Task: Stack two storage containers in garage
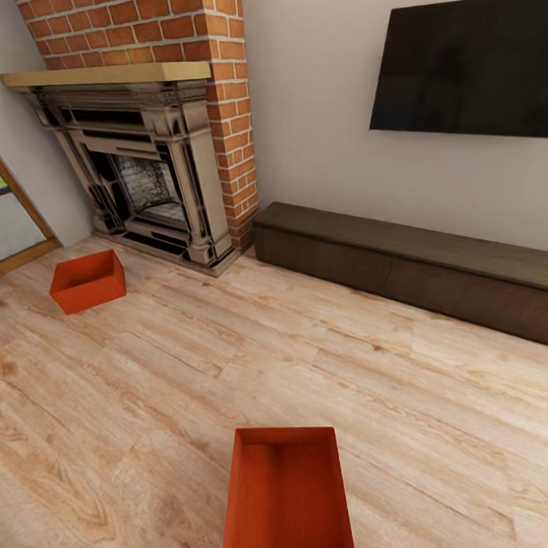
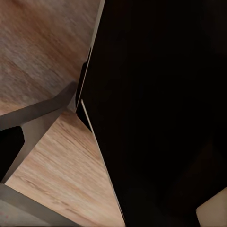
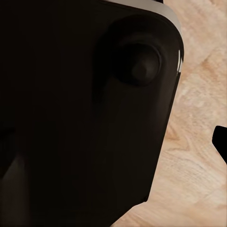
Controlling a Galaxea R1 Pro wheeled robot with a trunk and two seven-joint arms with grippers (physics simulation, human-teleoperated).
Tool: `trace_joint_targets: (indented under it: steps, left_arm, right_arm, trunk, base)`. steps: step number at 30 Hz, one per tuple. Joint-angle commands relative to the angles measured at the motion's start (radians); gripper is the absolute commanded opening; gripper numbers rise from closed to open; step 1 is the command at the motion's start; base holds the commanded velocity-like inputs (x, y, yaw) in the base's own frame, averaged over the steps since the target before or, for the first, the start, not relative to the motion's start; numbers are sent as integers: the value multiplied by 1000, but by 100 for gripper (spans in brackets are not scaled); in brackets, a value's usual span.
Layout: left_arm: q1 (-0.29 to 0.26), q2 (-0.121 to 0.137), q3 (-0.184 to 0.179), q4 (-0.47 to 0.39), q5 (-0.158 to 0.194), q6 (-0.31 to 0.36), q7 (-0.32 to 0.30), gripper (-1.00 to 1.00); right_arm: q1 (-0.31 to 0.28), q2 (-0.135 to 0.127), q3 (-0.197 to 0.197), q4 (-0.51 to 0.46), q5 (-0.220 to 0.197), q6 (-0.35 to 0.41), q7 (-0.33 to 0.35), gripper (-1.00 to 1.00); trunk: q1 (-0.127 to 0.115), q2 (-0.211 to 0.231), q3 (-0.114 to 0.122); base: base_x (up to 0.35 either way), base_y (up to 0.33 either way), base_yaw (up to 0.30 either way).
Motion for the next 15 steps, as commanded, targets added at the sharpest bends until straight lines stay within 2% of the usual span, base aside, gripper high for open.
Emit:
trace_joint_targets:
  steps: [1, 15]
  left_arm:
    - [0, 0, 0, -2, 6, 3, 2, 100]
    - [0, 0, 0, -2, 5, 3, 2, 100]
  right_arm:
    - [-1, 0, 8, 2, -10, -5, 3, 100]
    - [-1, 0, 7, 2, -11, -5, 2, 100]
  trunk:
    - [0, 0, -2]
    - [0, 0, -25]
  base:
    - [0, 0, 0]
    - [0, 0, 0]
